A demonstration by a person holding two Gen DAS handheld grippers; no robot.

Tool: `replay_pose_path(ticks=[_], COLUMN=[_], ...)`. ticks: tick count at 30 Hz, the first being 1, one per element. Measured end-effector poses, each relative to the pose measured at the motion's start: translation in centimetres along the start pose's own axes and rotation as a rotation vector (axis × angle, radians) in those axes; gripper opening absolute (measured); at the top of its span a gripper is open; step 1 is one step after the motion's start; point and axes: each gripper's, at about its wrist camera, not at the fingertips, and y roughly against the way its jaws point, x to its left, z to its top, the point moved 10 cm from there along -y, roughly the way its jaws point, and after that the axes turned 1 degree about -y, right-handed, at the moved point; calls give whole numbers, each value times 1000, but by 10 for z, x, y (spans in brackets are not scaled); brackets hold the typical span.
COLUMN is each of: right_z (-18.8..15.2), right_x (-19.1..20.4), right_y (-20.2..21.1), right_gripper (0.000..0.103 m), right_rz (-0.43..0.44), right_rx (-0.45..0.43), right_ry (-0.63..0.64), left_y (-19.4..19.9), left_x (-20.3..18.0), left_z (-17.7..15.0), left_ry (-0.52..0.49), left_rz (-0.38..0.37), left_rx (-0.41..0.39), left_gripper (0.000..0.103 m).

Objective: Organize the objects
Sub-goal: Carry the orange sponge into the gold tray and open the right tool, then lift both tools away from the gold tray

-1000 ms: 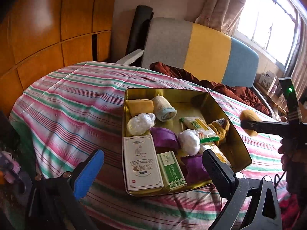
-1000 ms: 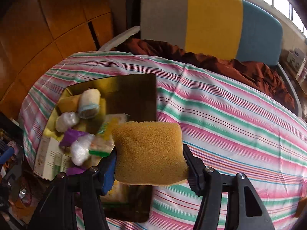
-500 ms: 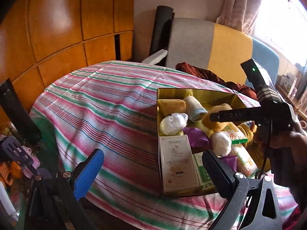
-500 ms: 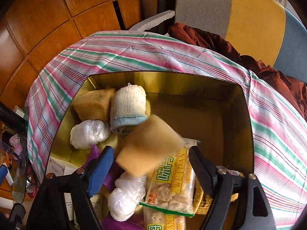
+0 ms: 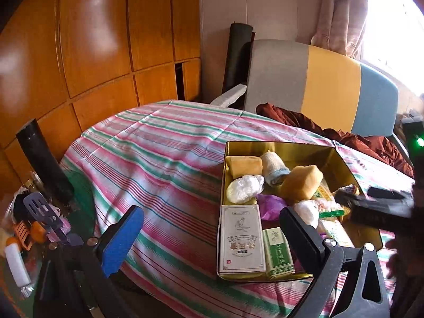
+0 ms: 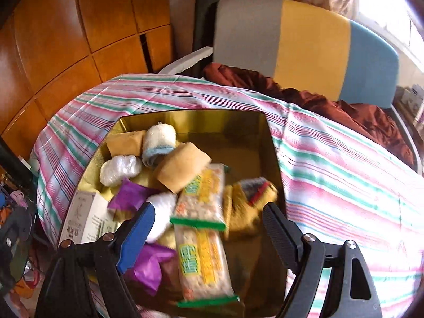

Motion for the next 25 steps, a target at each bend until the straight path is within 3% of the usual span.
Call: replay_pose_path(ticks=[10,25], right_z=[-31,-38], right_x=[-16,1], right_y=[37,36], right_gripper=[85,85], right_rz=[-67,-81], right_rx=[-69,-74], right_ry=[-27,4], left_y=[20,19], left_x=[-21,-23], left_z=[-2,-10], left_ry=[14,8], left_rz=[-102,-96], left_rx=[-14,-15], left_gripper=[102,102])
